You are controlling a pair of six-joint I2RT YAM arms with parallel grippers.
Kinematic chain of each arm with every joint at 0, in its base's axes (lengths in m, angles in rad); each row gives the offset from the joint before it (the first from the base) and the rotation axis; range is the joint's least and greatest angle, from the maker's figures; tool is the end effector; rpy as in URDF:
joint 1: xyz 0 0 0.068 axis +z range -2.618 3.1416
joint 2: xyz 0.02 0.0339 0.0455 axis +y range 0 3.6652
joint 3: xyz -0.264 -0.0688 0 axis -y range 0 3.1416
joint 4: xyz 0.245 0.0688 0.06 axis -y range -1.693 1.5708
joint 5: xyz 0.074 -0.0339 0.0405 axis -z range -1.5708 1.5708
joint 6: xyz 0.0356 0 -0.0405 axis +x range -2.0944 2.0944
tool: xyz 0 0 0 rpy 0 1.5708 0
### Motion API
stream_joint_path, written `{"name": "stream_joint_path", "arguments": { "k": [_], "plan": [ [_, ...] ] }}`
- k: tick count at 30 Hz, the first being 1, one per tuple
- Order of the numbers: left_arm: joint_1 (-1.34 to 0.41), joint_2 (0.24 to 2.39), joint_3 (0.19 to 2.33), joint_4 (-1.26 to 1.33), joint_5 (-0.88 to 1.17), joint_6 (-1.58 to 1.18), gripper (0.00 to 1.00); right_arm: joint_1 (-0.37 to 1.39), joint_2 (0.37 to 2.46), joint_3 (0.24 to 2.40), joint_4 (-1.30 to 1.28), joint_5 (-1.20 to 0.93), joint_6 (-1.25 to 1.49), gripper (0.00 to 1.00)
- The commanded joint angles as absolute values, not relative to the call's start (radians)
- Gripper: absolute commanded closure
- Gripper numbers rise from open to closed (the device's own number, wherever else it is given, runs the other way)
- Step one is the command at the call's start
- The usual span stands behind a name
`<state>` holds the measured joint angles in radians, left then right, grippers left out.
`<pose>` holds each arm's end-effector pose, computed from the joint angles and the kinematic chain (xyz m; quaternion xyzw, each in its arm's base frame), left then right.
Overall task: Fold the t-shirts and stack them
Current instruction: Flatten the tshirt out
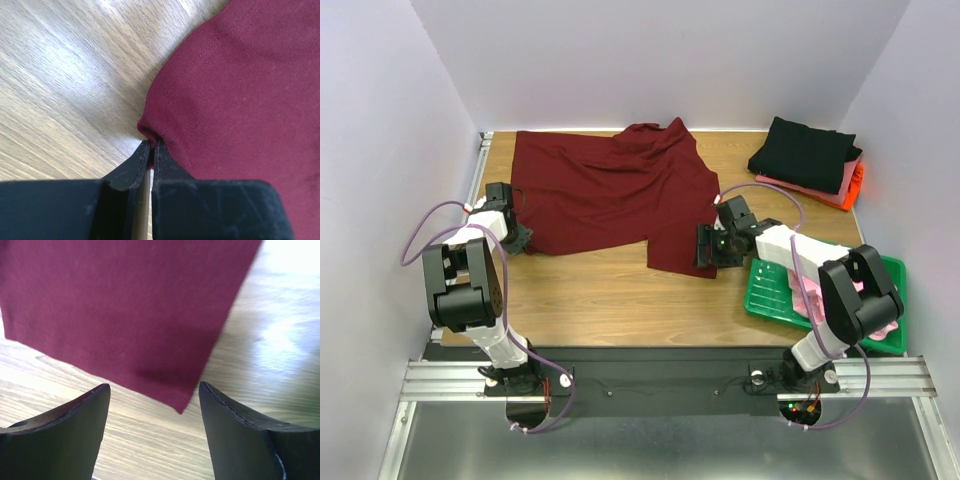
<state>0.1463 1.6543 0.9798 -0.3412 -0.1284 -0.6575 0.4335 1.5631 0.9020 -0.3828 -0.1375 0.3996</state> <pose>0.3243 0.0524 0.1775 -0.3916 0.8764 -0.0094 0.2801 0.2730 0.1318 0.1800 -0.0342 0.9628 0.1658 0.2107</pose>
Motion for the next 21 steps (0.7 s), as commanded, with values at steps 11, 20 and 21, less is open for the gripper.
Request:
{"name": "stream_joint_path", "arguments": {
  "k": [11, 20, 21],
  "plan": [
    [0.146, 1.591, 0.994, -0.353, -0.130, -0.634, 1.00, 0.505, 1.568, 0.891, -0.420, -0.031, 0.499, 0.31],
    [0.146, 1.595, 0.982, -0.348, -0.124, -0.632, 1.00, 0.505, 1.454, 0.858, -0.443, 0.051, 0.554, 0.32],
    [0.146, 1.595, 0.982, -0.347, -0.121, -0.632, 1.00, 0.505, 1.456, 0.856, -0.445, 0.051, 0.555, 0.32]
  ]
}}
